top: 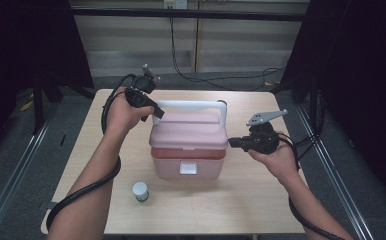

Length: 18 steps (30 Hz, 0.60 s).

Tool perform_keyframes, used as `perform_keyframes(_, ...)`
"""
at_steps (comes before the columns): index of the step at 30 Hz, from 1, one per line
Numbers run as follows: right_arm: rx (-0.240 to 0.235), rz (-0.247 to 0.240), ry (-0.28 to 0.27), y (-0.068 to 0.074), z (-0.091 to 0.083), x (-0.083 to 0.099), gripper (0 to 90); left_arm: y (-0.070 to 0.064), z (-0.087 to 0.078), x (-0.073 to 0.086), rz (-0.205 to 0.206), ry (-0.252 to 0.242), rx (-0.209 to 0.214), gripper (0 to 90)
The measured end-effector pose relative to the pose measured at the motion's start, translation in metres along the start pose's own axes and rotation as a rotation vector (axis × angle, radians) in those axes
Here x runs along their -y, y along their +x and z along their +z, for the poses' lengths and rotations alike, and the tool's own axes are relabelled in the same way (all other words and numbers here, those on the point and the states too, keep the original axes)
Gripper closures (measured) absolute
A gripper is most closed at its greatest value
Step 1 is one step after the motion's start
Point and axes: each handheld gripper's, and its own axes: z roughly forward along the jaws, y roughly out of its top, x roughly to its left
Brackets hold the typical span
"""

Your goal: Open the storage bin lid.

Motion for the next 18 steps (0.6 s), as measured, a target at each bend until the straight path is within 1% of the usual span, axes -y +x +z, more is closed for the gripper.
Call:
perform_keyframes(1,-0.002,0.000,0.004,0.000,0.001,0.001,90.0,0.000,0.001,0.001,-0.010,-0.005,0.000,69.4)
perform_keyframes(2,-0.004,0.002,0.006,-0.001,0.002,0.002,90.0,0.000,0.001,0.001,-0.012,-0.008,0.004,69.5)
perform_keyframes(3,-0.011,0.010,0.006,-0.001,0.003,0.003,90.0,0.000,0.001,0.001,-0.010,-0.007,0.004,69.5)
perform_keyframes(7,-0.020,0.011,0.011,0.000,0.007,0.005,90.0,0.001,0.000,0.000,-0.007,-0.006,0.011,69.5)
perform_keyframes(9,-0.020,0.015,0.006,0.001,0.009,0.005,90.0,0.001,-0.001,-0.001,-0.004,-0.009,0.009,69.6)
perform_keyframes(13,-0.037,0.014,0.003,0.003,0.014,0.003,90.0,0.001,-0.002,0.000,-0.014,-0.014,0.014,69.6)
perform_keyframes(15,-0.039,0.013,0.000,0.005,0.017,0.001,90.0,0.001,-0.003,0.000,-0.012,-0.016,0.017,69.6)
perform_keyframes(18,-0.042,0.010,0.012,0.007,0.021,0.000,90.0,0.001,-0.004,-0.001,-0.012,-0.017,0.017,69.6)
